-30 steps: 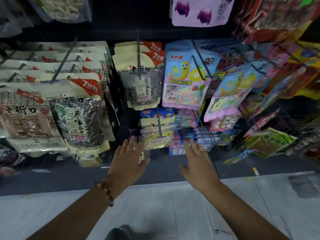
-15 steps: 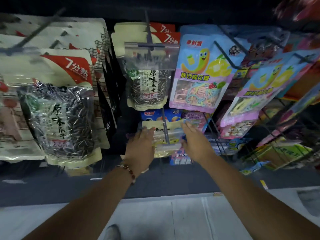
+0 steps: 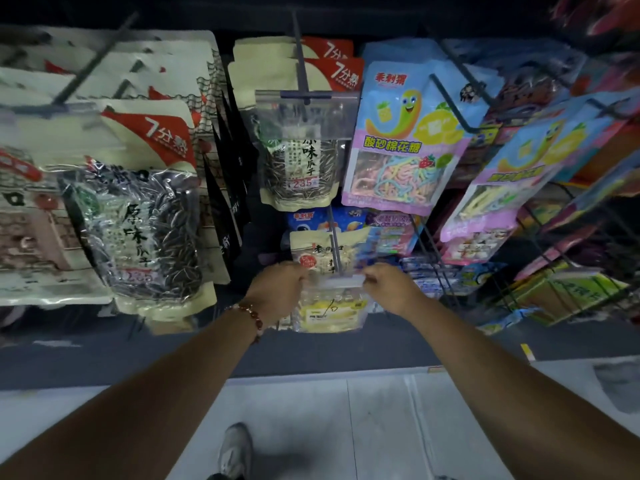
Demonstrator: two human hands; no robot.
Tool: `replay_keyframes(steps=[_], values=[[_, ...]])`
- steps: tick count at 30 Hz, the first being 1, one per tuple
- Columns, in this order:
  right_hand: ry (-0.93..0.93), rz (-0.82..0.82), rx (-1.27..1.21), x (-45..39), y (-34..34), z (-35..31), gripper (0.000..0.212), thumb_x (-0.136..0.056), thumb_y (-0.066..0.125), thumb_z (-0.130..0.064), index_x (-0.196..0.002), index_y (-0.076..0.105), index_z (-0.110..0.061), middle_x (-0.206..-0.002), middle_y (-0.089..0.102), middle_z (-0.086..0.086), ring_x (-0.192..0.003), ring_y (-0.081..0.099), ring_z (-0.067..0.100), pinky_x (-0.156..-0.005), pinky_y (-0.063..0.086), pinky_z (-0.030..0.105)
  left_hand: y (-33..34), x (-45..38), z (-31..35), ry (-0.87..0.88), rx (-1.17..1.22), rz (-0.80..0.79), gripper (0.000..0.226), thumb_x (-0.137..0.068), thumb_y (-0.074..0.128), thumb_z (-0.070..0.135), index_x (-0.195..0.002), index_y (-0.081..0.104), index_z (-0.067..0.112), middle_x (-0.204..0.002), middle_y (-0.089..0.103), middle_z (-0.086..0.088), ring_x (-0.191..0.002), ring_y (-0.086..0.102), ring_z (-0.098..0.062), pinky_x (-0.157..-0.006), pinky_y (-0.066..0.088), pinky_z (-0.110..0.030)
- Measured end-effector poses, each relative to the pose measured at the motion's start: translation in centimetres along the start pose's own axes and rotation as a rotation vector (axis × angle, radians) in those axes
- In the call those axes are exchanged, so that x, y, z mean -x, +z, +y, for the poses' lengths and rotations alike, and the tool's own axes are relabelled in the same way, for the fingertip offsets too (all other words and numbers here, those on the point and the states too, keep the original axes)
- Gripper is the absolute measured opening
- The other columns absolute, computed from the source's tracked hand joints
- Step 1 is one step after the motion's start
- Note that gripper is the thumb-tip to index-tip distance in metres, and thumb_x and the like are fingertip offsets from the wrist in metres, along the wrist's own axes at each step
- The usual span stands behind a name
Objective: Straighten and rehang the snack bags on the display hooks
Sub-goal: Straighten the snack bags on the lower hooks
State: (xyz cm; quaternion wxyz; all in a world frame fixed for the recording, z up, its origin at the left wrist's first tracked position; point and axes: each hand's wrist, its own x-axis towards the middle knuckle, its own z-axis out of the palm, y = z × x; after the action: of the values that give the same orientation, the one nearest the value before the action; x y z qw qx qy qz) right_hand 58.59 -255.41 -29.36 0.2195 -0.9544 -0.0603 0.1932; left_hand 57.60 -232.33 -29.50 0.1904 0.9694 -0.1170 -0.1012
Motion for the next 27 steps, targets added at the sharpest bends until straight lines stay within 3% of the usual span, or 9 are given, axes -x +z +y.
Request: replay_keyframes(steps=[4, 6, 9, 13, 15, 17, 20, 23, 27], values=[[-0.031, -0.066, -0.126, 4.2, -0.3, -0.5, 0.041, -0.099, 0.053, -0.017, -0.061, 0.037, -0.019, -0.062, 0.035, -0.001, -0.056, 0.035, 0.009, -0.057, 0.030, 0.028, -1.1, 3.2, 1.4, -0.018, 0.023, -0.044, 0.019, -0.098, 0.046, 0.017, -0.095, 0.065, 0.015, -0.097, 0.065, -0.001, -0.079, 0.059, -0.016, -0.065, 0.042, -0.028], [-0.050, -0.059, -0.189, 6.1, -0.6, -0.7, 0.041, -0.099, 0.054, -0.018, -0.061, 0.041, -0.022, -0.061, 0.037, -0.006, -0.056, 0.036, 0.005, -0.052, 0.026, 0.021, -1.5, 4.9, 2.4, -0.007, 0.053, -0.017, 0.018, -0.098, 0.046, 0.016, -0.094, 0.063, 0.011, -0.092, 0.065, -0.002, -0.081, 0.061, -0.020, -0.065, 0.045, -0.029], [-0.078, -0.049, -0.254, 9.0, -1.8, -1.0, 0.035, -0.099, 0.054, -0.021, -0.065, 0.049, -0.030, -0.064, 0.046, -0.011, -0.062, 0.044, 0.000, -0.057, 0.031, 0.019, -2.7, 7.6, 4.5, -0.030, 0.141, 0.020, 0.018, -0.098, 0.045, 0.012, -0.090, 0.062, 0.011, -0.073, 0.055, 0.008, -0.067, 0.053, -0.011, -0.053, 0.035, -0.009], [-0.100, -0.083, -0.298, 11.9, -4.0, -1.1, 0.022, -0.099, 0.056, -0.021, -0.078, 0.060, -0.023, -0.076, 0.055, -0.016, -0.073, 0.051, -0.003, -0.064, 0.036, 0.015, -4.6, 10.5, 7.0, -0.060, 0.274, 0.008, 0.020, -0.096, 0.047, 0.015, -0.081, 0.058, 0.008, -0.073, 0.060, -0.001, -0.062, 0.050, -0.008, -0.052, 0.034, -0.011], [-0.103, -0.108, -0.318, 12.8, -5.0, -1.3, 0.014, -0.098, 0.056, -0.021, -0.088, 0.065, -0.020, -0.085, 0.061, -0.016, -0.082, 0.057, 0.002, -0.074, 0.043, 0.021, -5.3, 11.8, 7.7, -0.072, 0.334, 0.007, 0.021, -0.096, 0.049, 0.016, -0.080, 0.058, 0.006, -0.075, 0.061, -0.005, -0.062, 0.048, -0.006, -0.053, 0.034, -0.013], [-0.122, -0.105, -0.312, 13.3, -5.6, -1.5, 0.014, -0.098, 0.057, -0.024, -0.087, 0.065, -0.022, -0.087, 0.062, -0.016, -0.085, 0.060, 0.007, -0.079, 0.045, 0.026, -5.7, 13.1, 8.1, -0.089, 0.370, 0.019, 0.022, -0.097, 0.049, 0.017, -0.077, 0.057, 0.011, -0.070, 0.057, 0.006, -0.061, 0.048, -0.004, -0.052, 0.034, -0.012], [-0.161, -0.099, -0.288, 13.8, -4.7, -2.2, 0.016, -0.098, 0.056, -0.026, -0.087, 0.067, -0.022, -0.085, 0.063, -0.016, -0.083, 0.059, 0.002, -0.074, 0.044, 0.023, -5.9, 14.8, 7.6, -0.115, 0.365, 0.034, 0.020, -0.098, 0.048, 0.017, -0.083, 0.059, 0.010, -0.071, 0.056, 0.010, -0.065, 0.052, -0.004, -0.055, 0.036, -0.012], [-0.209, -0.093, -0.297, 13.7, -2.1, -3.8, 0.016, -0.097, 0.057, -0.025, -0.090, 0.069, -0.018, -0.087, 0.065, -0.012, -0.085, 0.061, 0.007, -0.077, 0.047, 0.027, -5.5, 16.8, 5.3, -0.165, 0.349, 0.046, 0.016, -0.097, 0.049, 0.018, -0.089, 0.061, 0.010, -0.077, 0.059, 0.007, -0.071, 0.055, -0.008, -0.060, 0.038, -0.019], [-0.224, -0.130, -0.304, 13.2, 3.2, -7.1, 0.016, -0.097, 0.058, -0.026, -0.085, 0.068, -0.023, -0.089, 0.069, -0.006, -0.087, 0.063, 0.011, -0.081, 0.049, 0.033, -4.2, 20.2, 0.8, -0.221, 0.366, 0.058, 0.017, -0.095, 0.049, 0.014, -0.082, 0.059, 0.014, -0.074, 0.061, 0.001, -0.066, 0.052, -0.008, -0.060, 0.040, -0.023]])
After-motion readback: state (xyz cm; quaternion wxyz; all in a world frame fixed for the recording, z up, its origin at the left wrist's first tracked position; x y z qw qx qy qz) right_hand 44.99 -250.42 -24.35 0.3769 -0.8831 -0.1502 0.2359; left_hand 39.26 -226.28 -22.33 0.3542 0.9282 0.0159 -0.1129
